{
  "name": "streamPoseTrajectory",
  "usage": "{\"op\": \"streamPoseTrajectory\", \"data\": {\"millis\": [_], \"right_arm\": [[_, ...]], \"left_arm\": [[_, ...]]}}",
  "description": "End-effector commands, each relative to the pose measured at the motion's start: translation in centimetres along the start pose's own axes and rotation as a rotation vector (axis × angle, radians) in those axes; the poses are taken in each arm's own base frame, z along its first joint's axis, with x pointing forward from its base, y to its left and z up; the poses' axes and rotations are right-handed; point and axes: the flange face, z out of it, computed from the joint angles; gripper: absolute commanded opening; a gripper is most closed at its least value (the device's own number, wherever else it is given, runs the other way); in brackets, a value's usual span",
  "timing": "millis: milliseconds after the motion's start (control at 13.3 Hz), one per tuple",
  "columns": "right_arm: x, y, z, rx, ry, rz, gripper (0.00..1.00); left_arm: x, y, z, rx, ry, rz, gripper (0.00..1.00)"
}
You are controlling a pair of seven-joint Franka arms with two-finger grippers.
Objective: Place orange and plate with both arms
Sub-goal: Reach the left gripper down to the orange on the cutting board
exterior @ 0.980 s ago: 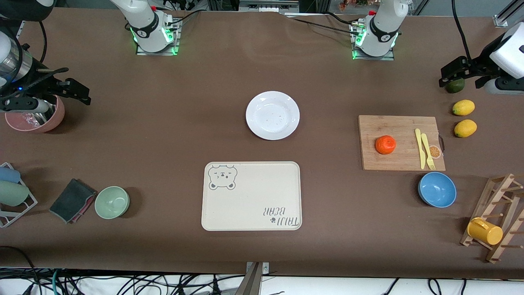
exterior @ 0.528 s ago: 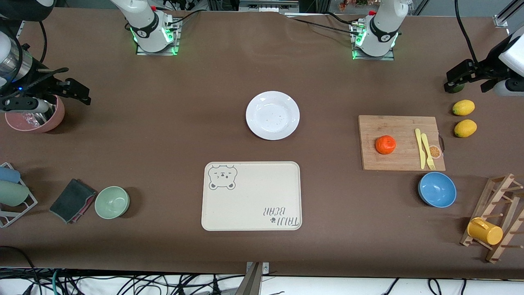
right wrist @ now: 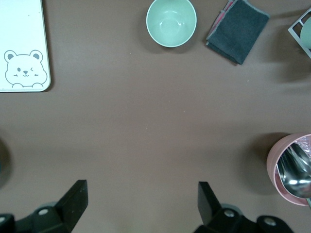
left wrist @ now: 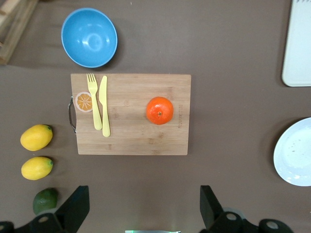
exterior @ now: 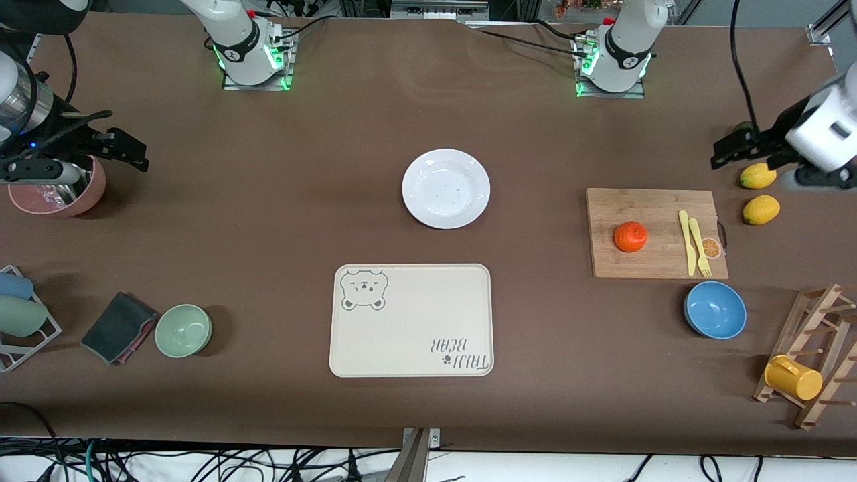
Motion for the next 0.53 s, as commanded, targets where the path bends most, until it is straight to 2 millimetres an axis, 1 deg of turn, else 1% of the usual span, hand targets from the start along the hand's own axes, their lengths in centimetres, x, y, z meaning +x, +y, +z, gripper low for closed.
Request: {"op": "streamPoseTrajectory", "data": {"millis": [0, 151, 452], "right_arm": [[0.1, 0.0, -0.6, 0.002, -0.002, -0.007, 1.00], [0.1, 0.0, -0.6, 0.002, -0.002, -0.007, 1.00], [0.1, 0.0, -0.6, 0.002, -0.002, -0.007, 1.00]], "left_arm": [[1.6, -0.3, 2.8, 0.013, 0.003, 0.013, 1.00], [2.8, -0.3, 6.9, 0.008, 0.001, 0.000, 1.00], [3.7, -0.3, 13.8, 0.000, 0.030, -0.004, 1.00]]}}
